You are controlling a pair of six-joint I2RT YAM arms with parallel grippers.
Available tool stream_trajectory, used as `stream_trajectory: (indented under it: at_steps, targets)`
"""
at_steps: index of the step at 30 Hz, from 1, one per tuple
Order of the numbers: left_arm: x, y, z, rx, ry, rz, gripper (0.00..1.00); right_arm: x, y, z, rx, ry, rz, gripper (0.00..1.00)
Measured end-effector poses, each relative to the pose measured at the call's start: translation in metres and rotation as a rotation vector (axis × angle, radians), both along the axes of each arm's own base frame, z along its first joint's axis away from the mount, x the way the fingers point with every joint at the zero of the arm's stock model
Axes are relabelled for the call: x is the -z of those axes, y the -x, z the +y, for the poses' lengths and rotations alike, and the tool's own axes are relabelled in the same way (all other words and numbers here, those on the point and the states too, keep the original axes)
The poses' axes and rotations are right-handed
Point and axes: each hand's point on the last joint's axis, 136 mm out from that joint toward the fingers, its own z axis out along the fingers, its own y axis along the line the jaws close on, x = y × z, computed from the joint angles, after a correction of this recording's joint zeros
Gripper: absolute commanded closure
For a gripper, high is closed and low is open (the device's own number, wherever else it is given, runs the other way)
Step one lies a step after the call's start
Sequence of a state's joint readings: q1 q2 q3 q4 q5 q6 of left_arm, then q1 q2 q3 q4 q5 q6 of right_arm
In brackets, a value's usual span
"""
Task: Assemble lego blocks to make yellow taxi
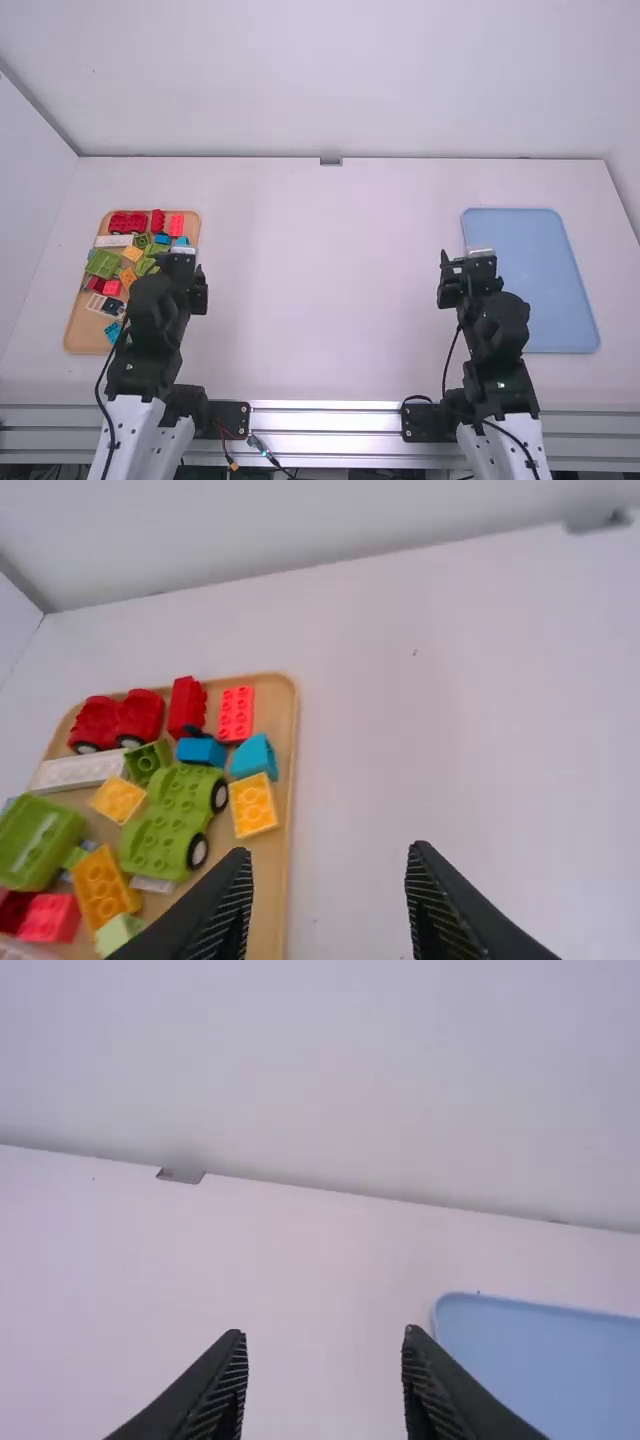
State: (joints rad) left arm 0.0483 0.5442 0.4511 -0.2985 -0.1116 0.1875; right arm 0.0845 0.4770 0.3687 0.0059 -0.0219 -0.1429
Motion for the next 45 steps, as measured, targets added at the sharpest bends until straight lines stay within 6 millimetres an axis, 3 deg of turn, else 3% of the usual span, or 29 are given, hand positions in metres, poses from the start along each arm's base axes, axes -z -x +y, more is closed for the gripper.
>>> stream_trajectory:
  at_steps: [11,20,33,39,45]
  targets:
    - [-0.011,0.002,0.038,0.054,-0.143,0.349,0.31,-0.039,-0.036,0.019,-0.070,0.080,0.007,0.31]
    - [-0.002,-0.003,0.079,0.154,-0.229,0.645,0.17,-0.066,-0.065,0.045,-0.149,0.135,-0.014,0.17]
    - [0.061,0.008,0.137,0.363,-0.111,1.041,0.03,-0.078,-0.092,0.094,-0.283,0.200,-0.014,0.03]
    - [0.089,0.018,0.146,0.423,-0.024,1.115,0.01,-0.080,-0.095,0.111,-0.328,0.215,-0.028,0.01]
    - [0.098,0.006,0.145,0.455,-0.014,1.067,0.01,-0.087,-0.098,0.112,-0.326,0.214,-0.051,0.01]
